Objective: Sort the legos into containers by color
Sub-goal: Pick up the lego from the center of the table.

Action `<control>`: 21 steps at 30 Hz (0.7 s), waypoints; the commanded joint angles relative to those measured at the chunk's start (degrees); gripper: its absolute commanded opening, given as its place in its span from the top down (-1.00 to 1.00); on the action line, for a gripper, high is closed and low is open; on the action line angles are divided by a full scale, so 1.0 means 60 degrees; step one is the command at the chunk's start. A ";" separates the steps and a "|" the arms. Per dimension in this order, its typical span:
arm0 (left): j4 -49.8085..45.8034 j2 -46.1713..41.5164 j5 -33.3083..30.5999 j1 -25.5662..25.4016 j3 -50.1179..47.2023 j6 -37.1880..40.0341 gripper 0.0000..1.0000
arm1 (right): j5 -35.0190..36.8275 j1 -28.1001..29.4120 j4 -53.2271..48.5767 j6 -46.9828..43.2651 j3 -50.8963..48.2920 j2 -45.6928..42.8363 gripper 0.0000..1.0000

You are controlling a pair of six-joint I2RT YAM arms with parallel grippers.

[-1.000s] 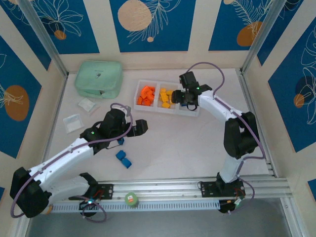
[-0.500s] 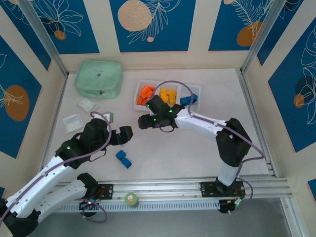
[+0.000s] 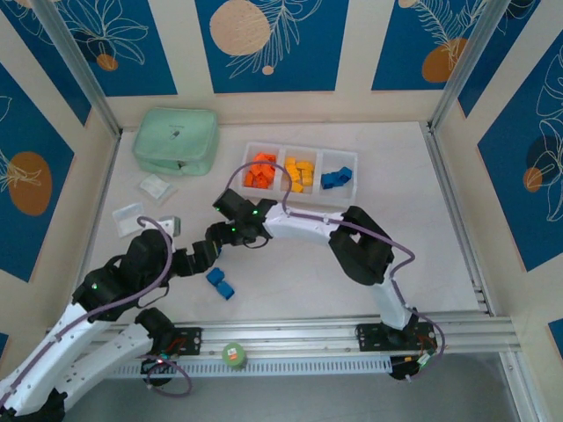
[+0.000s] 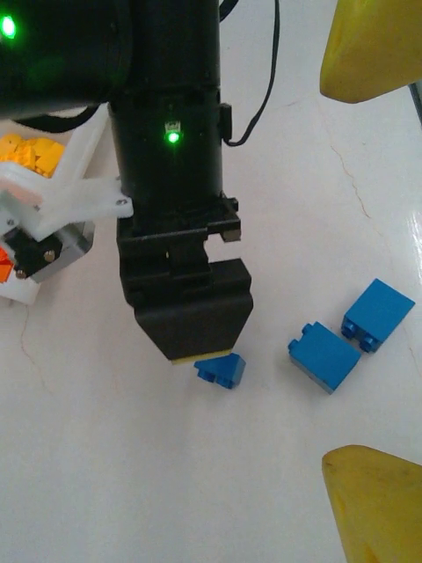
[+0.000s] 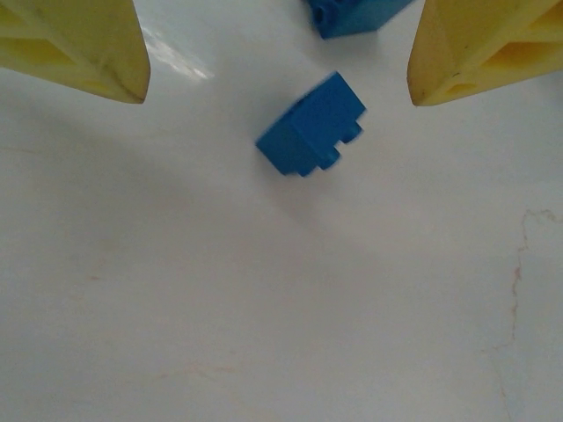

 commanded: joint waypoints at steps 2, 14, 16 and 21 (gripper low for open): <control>-0.0568 -0.0182 -0.0329 0.0051 0.0214 -0.0178 -0.99 | 0.0365 0.0240 -0.0811 0.0301 0.1086 0.0812 -0.55; -0.0417 -0.0231 -0.0170 0.0051 0.0141 -0.0238 -0.99 | 0.1137 0.0556 -0.1801 0.0123 0.2395 0.2107 -0.42; -0.0424 -0.0201 -0.0168 0.0051 0.0127 -0.0238 -0.99 | 0.1370 0.0615 -0.1865 0.0023 0.2337 0.2067 -0.38; -0.0316 -0.0159 -0.0096 0.0051 0.0055 -0.0265 -0.99 | 0.1954 0.0745 -0.2316 -0.0133 0.2380 0.1934 -0.18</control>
